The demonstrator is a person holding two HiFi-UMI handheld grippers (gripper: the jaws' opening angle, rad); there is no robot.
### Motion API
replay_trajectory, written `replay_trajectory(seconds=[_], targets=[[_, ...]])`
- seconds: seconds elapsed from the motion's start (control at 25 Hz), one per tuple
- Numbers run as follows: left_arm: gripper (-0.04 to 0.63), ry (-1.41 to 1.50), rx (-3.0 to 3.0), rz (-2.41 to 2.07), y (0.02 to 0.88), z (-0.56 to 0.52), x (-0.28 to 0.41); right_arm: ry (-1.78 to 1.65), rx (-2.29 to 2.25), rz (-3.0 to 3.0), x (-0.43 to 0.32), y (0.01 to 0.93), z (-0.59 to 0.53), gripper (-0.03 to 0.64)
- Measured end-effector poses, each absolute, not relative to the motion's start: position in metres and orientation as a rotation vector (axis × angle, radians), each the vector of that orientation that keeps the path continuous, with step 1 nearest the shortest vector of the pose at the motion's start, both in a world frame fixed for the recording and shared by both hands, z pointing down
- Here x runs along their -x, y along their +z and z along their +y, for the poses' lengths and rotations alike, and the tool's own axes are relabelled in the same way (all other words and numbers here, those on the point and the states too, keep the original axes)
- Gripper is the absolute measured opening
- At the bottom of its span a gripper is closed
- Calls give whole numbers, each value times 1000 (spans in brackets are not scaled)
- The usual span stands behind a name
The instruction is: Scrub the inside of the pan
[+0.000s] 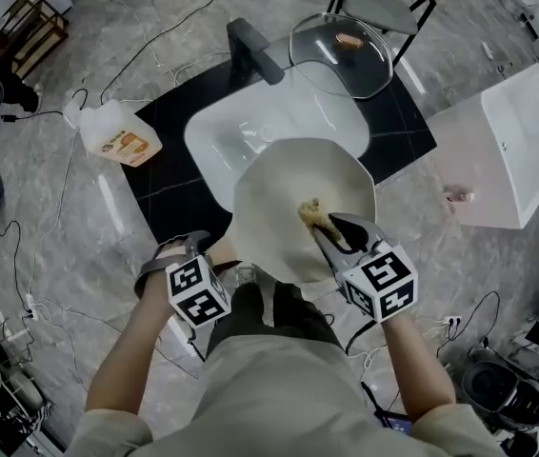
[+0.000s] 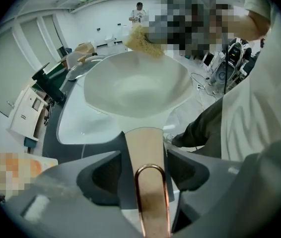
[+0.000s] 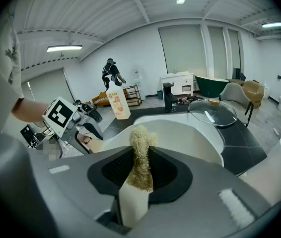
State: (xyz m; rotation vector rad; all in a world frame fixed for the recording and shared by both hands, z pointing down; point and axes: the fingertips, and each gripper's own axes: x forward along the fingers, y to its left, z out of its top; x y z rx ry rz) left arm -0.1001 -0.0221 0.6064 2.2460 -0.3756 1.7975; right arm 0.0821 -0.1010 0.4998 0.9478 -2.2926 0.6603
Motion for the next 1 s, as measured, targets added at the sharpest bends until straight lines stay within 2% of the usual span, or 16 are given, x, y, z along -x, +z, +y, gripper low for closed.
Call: replay_trajectory(seconds=[0.16,0.2,0.28,1.0], targets=[[290,1832,-2207,-345,620,-18,103,640,-870,-2246,-77,520,-91,101],[268,1846,-2197,-343,622,-17,104,634,-849,-2235,-75,524,-90,101],[178,1850,-2177,-342,625,-17,106,623,-791,-2208,-75,533,-85,100],[163,1806,-2164,-334,627,-14,104,371,-167,-1859,-74,620,-40,100]])
